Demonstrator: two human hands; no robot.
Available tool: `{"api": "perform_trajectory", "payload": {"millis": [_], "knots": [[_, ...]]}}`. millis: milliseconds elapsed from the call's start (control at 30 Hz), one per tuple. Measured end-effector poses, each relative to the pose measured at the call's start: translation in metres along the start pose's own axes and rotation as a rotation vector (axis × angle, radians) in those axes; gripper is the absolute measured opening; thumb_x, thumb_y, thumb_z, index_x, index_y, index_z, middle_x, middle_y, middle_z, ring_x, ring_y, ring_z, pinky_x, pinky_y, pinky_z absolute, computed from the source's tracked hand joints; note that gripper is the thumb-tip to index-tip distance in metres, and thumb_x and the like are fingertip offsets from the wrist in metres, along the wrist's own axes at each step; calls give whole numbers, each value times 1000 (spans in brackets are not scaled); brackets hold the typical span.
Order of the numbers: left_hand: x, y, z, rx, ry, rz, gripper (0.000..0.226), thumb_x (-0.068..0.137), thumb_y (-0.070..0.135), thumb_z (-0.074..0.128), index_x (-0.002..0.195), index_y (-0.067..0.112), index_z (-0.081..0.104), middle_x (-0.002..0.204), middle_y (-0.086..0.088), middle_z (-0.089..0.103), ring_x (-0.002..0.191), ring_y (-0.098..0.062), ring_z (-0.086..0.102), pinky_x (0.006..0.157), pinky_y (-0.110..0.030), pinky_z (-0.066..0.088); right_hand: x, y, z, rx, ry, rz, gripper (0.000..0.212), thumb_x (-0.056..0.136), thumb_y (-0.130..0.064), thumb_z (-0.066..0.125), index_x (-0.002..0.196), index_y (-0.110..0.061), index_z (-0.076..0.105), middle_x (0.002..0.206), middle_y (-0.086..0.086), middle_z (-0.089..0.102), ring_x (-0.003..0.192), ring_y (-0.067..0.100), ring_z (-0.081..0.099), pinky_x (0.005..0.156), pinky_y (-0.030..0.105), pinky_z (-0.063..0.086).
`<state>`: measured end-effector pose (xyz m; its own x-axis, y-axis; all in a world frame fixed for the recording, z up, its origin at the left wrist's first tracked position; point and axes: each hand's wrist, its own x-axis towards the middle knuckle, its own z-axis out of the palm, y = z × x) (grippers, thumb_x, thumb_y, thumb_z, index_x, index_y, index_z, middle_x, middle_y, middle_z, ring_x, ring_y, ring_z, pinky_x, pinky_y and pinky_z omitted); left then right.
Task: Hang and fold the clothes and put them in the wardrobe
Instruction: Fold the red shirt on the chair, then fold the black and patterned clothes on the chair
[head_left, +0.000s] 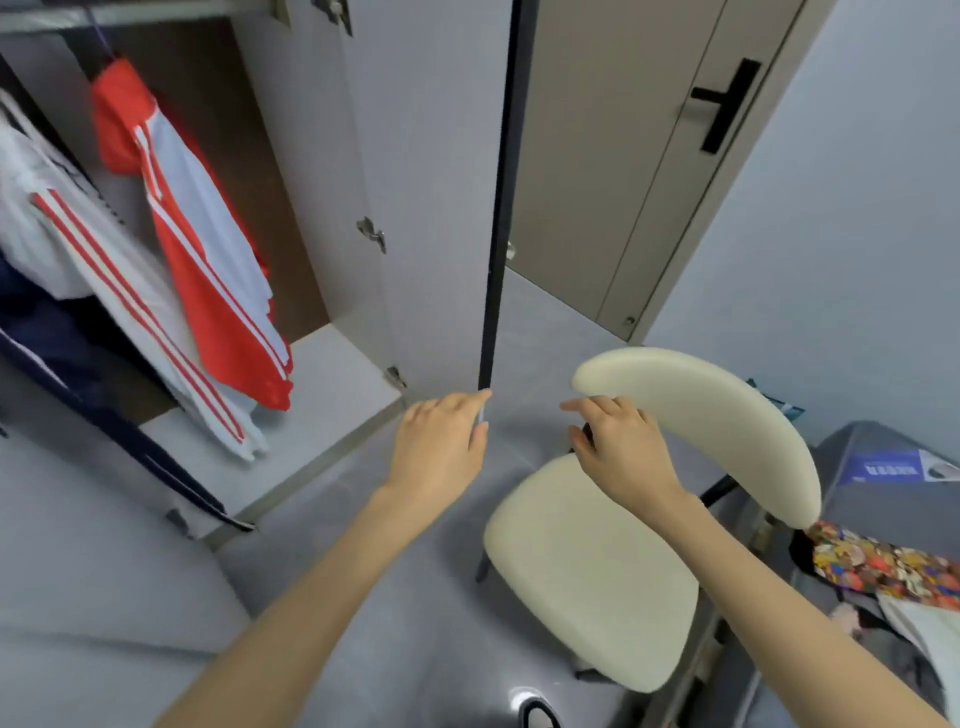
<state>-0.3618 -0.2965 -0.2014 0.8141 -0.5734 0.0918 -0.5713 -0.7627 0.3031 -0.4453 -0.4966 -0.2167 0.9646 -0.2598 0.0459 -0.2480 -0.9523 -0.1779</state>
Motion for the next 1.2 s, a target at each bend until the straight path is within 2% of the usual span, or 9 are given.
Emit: {"api": "perform_trajectory", "payload": {"millis": [167,333,533,800,967,1200], "knots": [[5,64,58,-65,-107,76,45,101,31,40,147,27,37,143,3,49,127,-21,48,105,-33,31,-49,68,16,-3,-9,137,35,100,-28,46,133,-24,54,130,-5,58,121,22,48,93,37,35],[3,113,130,-91,-167,102,45,101,30,39,146,28,38,141,4,51,124,-20,50,102,-32,31,-82,131,53,-8,-41,187,35,100,-28,47,133,-23,53,130,-4,59,120,23,49,92,39,36],[-1,145,241,-140,-168,113,45,101,30,40,145,27,39,139,3,52,121,-21,51,100,-32,34,-112,205,138,13,-49,231,35,99,-25,48,133,-23,54,133,-5,58,121,22,49,96,38,36],[-35,165,370,-179,-140,152,46,101,28,40,146,26,38,142,2,49,122,-23,51,102,-34,36,-152,269,257,22,38,214,35,98,-24,50,132,-21,55,131,-3,58,116,24,51,90,38,38],[-72,186,408,-157,-81,168,46,101,28,40,146,26,38,142,1,49,121,-24,51,100,-35,37,-186,300,291,35,100,189,35,97,-23,51,131,-20,56,129,0,60,113,27,53,87,40,40],[-119,267,401,-92,-54,202,46,101,29,40,147,26,37,143,-2,48,122,-26,50,97,-37,41,-263,351,271,114,181,191,35,97,-22,51,131,-19,57,126,2,60,116,26,50,86,39,40]]}}
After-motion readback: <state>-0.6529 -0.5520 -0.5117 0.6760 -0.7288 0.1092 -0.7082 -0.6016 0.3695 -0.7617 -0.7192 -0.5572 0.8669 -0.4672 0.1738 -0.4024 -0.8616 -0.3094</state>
